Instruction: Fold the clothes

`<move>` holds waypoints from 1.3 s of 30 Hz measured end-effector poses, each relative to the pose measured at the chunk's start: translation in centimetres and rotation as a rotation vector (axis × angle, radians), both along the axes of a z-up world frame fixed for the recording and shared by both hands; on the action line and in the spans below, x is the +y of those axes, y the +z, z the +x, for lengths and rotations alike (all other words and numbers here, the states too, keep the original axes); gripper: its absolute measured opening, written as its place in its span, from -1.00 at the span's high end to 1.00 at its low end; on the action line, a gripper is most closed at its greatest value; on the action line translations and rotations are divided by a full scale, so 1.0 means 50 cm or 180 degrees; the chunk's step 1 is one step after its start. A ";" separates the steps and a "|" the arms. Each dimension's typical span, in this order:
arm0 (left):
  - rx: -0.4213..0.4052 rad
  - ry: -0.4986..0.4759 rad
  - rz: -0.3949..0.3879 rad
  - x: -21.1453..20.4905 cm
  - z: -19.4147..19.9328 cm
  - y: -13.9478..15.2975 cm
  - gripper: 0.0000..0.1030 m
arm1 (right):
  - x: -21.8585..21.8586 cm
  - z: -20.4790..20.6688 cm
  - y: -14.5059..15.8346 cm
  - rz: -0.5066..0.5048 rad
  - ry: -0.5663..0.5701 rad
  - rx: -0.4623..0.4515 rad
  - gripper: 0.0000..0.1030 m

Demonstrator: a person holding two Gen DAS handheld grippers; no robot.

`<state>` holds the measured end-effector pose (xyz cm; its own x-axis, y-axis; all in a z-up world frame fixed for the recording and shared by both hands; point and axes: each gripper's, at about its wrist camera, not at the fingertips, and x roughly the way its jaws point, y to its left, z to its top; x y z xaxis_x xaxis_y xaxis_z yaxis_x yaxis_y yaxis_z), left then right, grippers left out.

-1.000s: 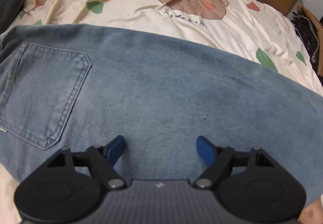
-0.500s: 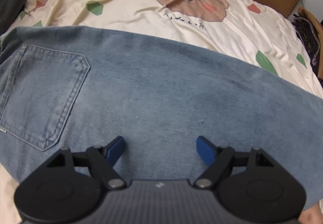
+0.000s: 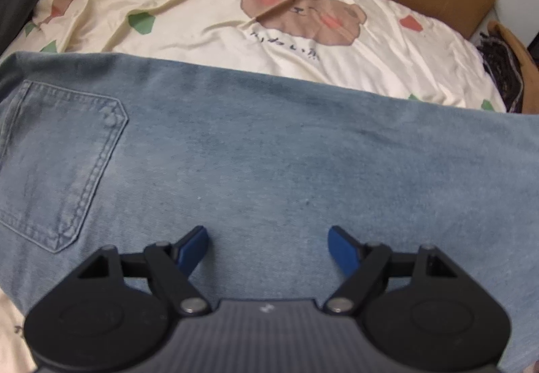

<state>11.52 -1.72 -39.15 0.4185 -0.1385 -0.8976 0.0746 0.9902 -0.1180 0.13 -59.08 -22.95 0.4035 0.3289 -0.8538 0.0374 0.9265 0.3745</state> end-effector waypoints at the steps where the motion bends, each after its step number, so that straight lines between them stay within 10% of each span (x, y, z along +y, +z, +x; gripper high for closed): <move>1: -0.0020 0.0003 -0.0021 -0.004 0.001 0.001 -0.56 | 0.004 0.005 0.017 -0.0019 -0.0022 -0.0019 0.85; 23: -0.0312 -0.0181 -0.0531 -0.109 0.079 0.023 -0.54 | -0.062 0.118 0.148 -0.0697 -0.0186 -0.0015 0.85; 39: 0.0051 -0.0982 -0.0838 -0.189 0.003 0.027 0.00 | -0.040 0.115 0.147 -0.0535 -0.0297 0.0014 0.84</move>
<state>11.66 -11.17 -37.80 0.3077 -0.4812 -0.8208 0.3595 0.8575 -0.3680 5.88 -61.10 -15.62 0.4217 0.1428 -0.8954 0.1273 0.9684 0.2143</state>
